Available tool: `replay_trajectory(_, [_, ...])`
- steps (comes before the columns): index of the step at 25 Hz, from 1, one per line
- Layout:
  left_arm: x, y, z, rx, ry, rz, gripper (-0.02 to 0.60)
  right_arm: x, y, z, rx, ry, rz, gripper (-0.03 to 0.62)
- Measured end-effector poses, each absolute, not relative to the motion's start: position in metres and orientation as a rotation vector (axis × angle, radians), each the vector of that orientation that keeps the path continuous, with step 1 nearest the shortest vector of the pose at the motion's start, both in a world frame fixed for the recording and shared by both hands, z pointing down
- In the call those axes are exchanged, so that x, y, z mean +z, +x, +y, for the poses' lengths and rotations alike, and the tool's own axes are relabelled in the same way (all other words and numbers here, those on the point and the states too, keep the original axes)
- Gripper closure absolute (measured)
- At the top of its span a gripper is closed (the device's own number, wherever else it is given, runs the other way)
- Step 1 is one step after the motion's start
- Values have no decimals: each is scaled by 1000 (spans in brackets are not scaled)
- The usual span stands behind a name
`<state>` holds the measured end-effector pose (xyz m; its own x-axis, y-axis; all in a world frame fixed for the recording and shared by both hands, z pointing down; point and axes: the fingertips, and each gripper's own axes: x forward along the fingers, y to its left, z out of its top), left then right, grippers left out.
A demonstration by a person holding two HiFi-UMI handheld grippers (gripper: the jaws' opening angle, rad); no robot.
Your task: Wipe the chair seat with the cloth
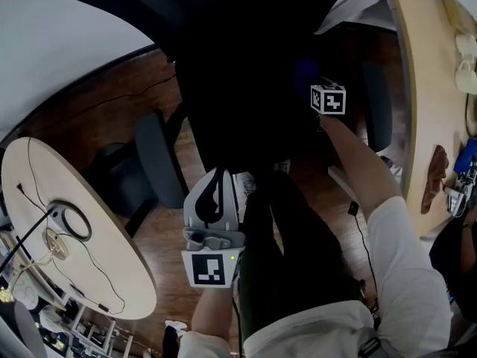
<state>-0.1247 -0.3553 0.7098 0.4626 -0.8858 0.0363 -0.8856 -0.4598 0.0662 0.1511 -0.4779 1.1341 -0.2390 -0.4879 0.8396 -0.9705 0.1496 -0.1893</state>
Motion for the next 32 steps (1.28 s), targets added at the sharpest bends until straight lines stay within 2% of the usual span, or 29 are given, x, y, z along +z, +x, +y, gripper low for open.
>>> replay_trajectory(3, [707,-121,-359,-18,2617,-1583,578,1124,131,-479,1002,1381,-1872,502])
replay_trajectory(5, [707,-122,-358,-15,2615,-1587,578,1108,93,-482,1039,1361,-1961,502])
replay_trajectory(9, [706,-130,-354,-17,2593,-1600,578,1074,-41,-457,1084,1165,-2187,502])
replay_trajectory(12, [703,-135,-350,-12,2594,-1610,578,1064,-151,-409,1256,967,-2270,501])
replay_trajectory(14, [704,-139,-344,-4,2593,-1619,578,1079,-199,-376,1304,886,-2235,500])
replay_trajectory(16, [709,-144,-337,7,2579,-1632,578,1106,-217,-354,1331,900,-2162,500])
replay_trajectory(19, [723,-159,-328,-12,2474,-1688,578,1129,-202,-351,1280,964,-2140,502])
replay_trajectory(22, [735,-175,-324,-23,2408,-1734,578,1132,-152,-368,1044,987,-2190,502])
replay_trajectory(27, [739,-171,-323,-22,2405,-1738,578,1133,-9,-400,728,1163,-2207,503])
replay_trajectory(32, [734,-143,-324,-15,2483,-1687,578,1137,135,-408,689,1387,-2072,503])
